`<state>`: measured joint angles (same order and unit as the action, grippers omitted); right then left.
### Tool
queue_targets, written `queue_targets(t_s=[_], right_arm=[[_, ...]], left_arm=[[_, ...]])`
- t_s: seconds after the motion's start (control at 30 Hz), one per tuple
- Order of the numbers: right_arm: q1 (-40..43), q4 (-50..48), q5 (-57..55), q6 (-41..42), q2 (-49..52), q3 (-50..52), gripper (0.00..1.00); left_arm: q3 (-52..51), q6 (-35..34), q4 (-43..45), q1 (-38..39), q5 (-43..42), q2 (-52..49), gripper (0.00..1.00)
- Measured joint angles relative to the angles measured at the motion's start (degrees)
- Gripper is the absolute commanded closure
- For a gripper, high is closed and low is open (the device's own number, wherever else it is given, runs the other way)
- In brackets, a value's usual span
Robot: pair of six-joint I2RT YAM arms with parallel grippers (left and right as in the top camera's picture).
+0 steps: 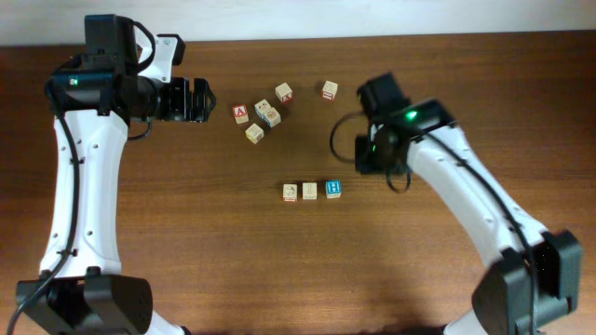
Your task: Rotate 4 blocks
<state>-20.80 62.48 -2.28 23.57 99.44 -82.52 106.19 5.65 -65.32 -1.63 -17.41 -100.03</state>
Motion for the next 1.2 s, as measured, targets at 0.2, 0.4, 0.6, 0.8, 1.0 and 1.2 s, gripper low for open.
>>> queue_targets(t_s=[0.2, 0.4, 0.6, 0.8, 1.0, 1.2], right_arm=[[0.0, -34.1, 6.1, 0.6, 0.2, 22.8, 0.75], [0.0, -36.1, 7.4, 1.0, 3.6, 23.2, 0.66], [0.0, -35.0, 10.1, 0.4, 4.8, 22.8, 0.3], [3.5, -14.8, 9.1, -2.4, 2.2, 5.8, 0.25], [12.0, -18.7, 10.9, -2.6, 1.2, 15.7, 0.92], [11.6, -30.4, 14.0, 1.9, 1.9, 22.1, 0.96]], left_arm=[[0.1, 0.0, 0.0, 0.0, 0.0, 0.0, 0.01], [0.1, 0.0, 0.0, 0.0, 0.0, -0.1, 0.01], [0.1, 0.0, 0.0, 0.0, 0.0, -0.1, 0.01], [0.1, 0.0, 0.0, 0.0, 0.0, 0.0, 0.01], [0.1, 0.0, 0.0, 0.0, 0.0, -0.1, 0.01], [0.1, 0.0, 2.4, 0.0, -1.4, -0.1, 0.01]])
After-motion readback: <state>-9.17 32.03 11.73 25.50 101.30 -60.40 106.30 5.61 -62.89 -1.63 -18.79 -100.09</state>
